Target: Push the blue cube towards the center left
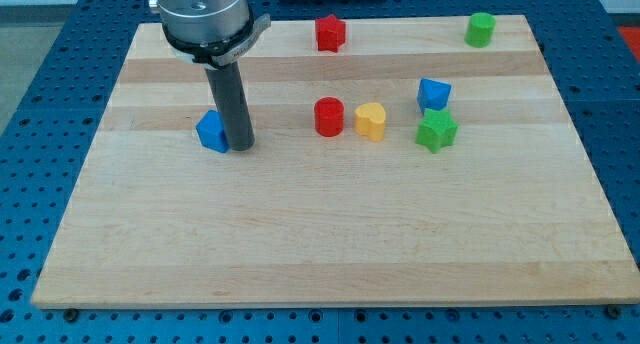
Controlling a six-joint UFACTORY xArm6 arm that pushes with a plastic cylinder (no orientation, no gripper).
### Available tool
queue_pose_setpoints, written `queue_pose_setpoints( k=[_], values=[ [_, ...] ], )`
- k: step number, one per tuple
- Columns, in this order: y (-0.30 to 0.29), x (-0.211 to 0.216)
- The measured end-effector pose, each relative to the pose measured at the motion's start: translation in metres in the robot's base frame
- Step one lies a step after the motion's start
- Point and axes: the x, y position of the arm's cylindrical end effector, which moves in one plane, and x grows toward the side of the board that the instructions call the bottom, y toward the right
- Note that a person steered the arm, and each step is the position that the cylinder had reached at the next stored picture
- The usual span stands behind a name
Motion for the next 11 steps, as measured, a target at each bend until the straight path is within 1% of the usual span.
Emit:
queue_pose_setpoints(
  k=[3, 6, 11],
  values=[
    [-0.019, -0.021],
    [-0.05, -0.023],
    [-0.075, -0.024]
  ],
)
